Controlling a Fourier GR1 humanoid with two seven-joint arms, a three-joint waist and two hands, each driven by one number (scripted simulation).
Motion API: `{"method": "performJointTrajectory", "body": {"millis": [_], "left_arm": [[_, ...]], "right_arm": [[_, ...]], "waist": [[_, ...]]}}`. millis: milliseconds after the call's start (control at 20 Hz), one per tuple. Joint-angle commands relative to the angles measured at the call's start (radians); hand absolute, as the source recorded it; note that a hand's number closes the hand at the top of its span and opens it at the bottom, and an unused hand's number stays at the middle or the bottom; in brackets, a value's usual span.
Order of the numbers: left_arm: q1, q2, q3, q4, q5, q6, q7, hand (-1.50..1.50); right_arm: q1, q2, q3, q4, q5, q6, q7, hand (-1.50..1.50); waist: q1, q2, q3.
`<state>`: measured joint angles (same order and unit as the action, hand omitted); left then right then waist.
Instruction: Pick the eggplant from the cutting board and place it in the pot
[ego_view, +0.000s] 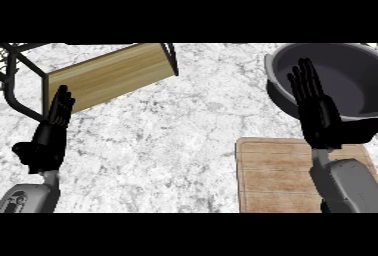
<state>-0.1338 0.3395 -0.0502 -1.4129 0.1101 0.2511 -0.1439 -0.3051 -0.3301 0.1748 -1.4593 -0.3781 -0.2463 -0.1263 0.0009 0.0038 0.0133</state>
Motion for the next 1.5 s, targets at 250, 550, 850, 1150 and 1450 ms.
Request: {"method": "performJointTrajectory", "body": {"millis": [250, 550, 850, 1150, 1450], "left_arm": [[0.088, -0.066, 0.038, -0.046, 0.057, 0.038, -0.023, 0.00], [0.167, -0.126, -0.021, -0.120, 0.076, 0.018, -0.024, 0.00], [0.171, -0.147, -0.073, -0.150, 0.049, 0.012, -0.027, 0.00], [0.117, -0.151, -0.086, -0.172, 0.037, 0.013, -0.007, 0.00], [0.082, -0.162, -0.097, -0.152, 0.034, 0.009, 0.015, 0.00]], "right_arm": [[0.248, -0.332, -0.302, -0.194, 0.182, -0.180, -0.146, 1.50], [0.623, -0.232, -0.399, -0.198, 0.291, -0.496, -0.108, -1.50], [0.939, -0.117, -0.312, -0.637, 0.428, -0.609, -0.109, -1.50], [1.196, -0.211, -0.218, -0.740, 0.612, -0.552, 0.203, -1.50], [1.332, -0.366, -0.198, -0.835, 0.671, -0.360, 0.533, -1.50]], "waist": [[-0.173, -0.057, -0.020], [-0.134, -0.036, -0.017], [-0.069, -0.017, -0.017], [-0.018, 0.004, -0.020], [0.012, 0.017, -0.021]]}}
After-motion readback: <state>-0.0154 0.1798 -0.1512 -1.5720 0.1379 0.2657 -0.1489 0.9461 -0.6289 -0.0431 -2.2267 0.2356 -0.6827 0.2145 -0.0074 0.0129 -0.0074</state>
